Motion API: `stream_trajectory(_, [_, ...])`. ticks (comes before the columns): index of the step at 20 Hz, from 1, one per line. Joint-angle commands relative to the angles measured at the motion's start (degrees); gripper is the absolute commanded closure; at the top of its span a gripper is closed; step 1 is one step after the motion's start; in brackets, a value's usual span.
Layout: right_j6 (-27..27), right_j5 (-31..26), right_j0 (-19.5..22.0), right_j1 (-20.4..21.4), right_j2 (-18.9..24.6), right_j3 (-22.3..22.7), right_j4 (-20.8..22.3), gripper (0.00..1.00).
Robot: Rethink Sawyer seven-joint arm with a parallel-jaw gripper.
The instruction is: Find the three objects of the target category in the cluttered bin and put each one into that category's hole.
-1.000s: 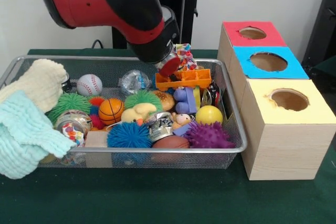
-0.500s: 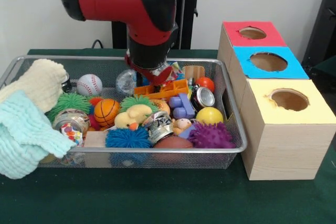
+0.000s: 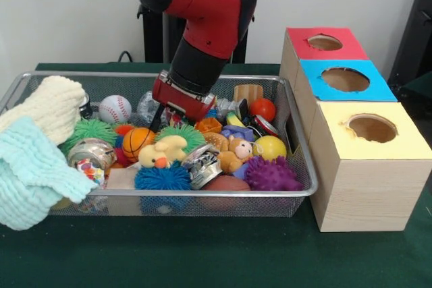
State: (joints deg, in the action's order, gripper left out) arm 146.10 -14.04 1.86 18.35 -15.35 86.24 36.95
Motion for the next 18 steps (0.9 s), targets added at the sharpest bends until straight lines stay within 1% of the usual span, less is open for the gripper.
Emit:
stream_trajectory(1, [9.8, 6.0, 2.7, 1.4, -4.2, -3.1, -3.6, 0.00])
stream_trajectory(4, [7.4, 6.6, 4.4, 1.1, -3.5, -3.8, -3.9, 0.00])
stream_trajectory(5, [6.8, 6.0, 4.8, 1.7, -3.1, -3.3, -4.2, 0.00])
stream_trajectory(7, [3.7, 2.5, 7.5, 4.4, 0.1, -0.9, -5.2, 0.00])
stream_trajectory(9, [-2.1, -4.8, 12.1, 8.8, 5.8, 2.9, -7.5, 0.00])
stream_trajectory(10, [-4.8, -9.7, 15.0, 11.1, 9.0, 5.2, -9.8, 0.00])
stream_trajectory(11, [-6.8, -13.1, 16.8, 13.2, 11.1, 6.8, -11.4, 0.00])
stream_trajectory(13, [-9.6, -17.5, 19.3, 17.0, 14.0, 9.0, -13.4, 0.00])
stream_trajectory(16, [-12.2, -20.1, 23.2, 20.5, 18.4, 12.0, -15.4, 0.00])
stream_trajectory(18, [-13.6, -20.5, 25.7, 22.4, 21.0, 13.7, -16.0, 0.00])
